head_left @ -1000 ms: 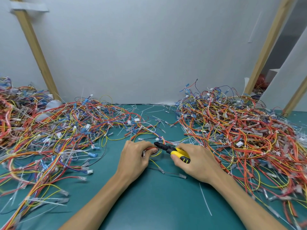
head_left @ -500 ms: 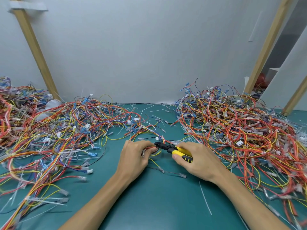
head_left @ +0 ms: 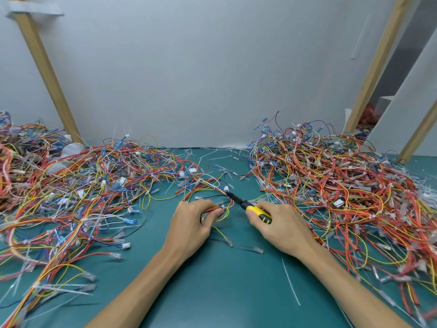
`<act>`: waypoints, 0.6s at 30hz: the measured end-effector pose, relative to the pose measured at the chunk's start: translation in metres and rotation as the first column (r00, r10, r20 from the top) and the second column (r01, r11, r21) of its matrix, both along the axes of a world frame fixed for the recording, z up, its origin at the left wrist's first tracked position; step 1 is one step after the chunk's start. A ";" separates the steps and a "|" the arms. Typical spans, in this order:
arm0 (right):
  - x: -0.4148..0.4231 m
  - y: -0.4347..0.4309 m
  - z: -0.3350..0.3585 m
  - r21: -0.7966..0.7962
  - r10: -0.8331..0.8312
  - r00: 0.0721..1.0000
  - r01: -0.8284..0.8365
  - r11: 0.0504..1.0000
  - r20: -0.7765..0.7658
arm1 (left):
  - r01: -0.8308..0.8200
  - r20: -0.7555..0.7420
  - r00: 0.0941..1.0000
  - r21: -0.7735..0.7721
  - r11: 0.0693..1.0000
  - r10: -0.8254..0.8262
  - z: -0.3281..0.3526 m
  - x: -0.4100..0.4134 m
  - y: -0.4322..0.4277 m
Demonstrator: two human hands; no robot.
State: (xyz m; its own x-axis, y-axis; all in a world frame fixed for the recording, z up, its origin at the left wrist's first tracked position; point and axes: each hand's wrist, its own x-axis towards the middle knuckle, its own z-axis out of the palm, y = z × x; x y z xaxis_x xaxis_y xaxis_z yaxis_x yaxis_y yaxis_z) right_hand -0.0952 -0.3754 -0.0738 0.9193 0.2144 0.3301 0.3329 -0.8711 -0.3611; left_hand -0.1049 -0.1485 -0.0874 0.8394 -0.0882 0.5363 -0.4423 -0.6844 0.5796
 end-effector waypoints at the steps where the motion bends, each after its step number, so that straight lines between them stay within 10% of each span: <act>1: 0.001 -0.001 0.000 0.038 -0.016 1.000 0.017 0.999 -0.012 | 0.009 0.001 1.000 0.000 1.000 -0.009 0.000 0.000 0.000; 18: 0.010 -0.004 0.005 0.671 0.066 0.958 0.144 0.727 -0.278 | 0.054 0.012 0.998 0.030 0.998 -0.054 -0.002 0.003 0.000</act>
State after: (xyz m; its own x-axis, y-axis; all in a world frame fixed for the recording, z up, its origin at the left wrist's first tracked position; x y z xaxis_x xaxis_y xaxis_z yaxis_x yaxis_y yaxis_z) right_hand -0.0856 -0.3799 -0.0689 0.9933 -0.0090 0.1154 0.1042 -0.3644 -0.9254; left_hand -0.1019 -0.1490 -0.0890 0.8260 -0.1492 0.5435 -0.4863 -0.6763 0.5533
